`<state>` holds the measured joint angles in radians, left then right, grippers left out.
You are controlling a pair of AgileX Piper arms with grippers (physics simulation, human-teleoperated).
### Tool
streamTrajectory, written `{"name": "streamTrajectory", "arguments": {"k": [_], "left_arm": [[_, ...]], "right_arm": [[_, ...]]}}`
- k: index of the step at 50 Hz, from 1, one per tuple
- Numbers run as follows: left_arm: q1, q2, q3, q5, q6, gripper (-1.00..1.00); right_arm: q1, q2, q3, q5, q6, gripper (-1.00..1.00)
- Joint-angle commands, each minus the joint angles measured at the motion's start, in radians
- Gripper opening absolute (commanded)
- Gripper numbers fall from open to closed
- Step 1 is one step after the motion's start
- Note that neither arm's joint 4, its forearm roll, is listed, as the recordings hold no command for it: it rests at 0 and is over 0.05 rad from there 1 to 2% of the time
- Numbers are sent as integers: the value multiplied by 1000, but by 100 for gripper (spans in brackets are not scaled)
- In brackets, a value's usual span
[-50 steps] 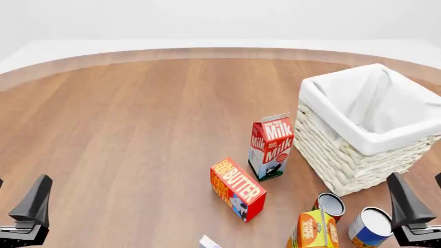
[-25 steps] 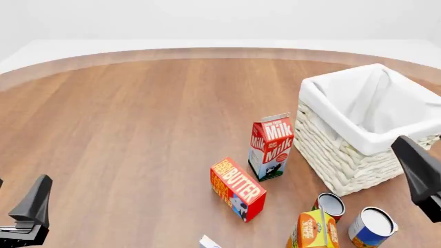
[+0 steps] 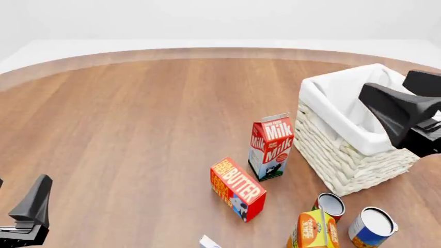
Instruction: Pick up the cream cheese box and the butter, and put them in the basket.
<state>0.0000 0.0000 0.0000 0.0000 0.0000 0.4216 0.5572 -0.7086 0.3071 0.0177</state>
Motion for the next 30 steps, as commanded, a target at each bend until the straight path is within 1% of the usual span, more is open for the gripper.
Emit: {"name": "streamTrajectory", "arguments": {"k": [1, 5, 8, 12, 23, 24, 25, 28, 29, 30], "left_arm": [[0, 0, 0, 0, 0, 100], [0, 0, 0, 0, 0, 100], [0, 0, 0, 0, 0, 100], [0, 0, 0, 0, 0, 100], [0, 0, 0, 0, 0, 100], [0, 0, 0, 0, 0, 100], [0, 0, 0, 0, 0, 100], [0, 0, 0, 0, 0, 100], [0, 0, 0, 0, 0, 100], [0, 0, 0, 0, 0, 100]], "right_arm": [[77, 133, -116, 37, -4, 100], [92, 160, -129, 38, 6, 100], [98, 181, -155, 56, 12, 100], [108, 191, -158, 60, 10, 100], [140, 215, -169, 82, 36, 100], [144, 211, -153, 74, 38, 100], [148, 222, -174, 87, 38, 100], [153, 238, -192, 101, 53, 100], [162, 243, -170, 94, 56, 100], [167, 263, -182, 108, 70, 100]]}}
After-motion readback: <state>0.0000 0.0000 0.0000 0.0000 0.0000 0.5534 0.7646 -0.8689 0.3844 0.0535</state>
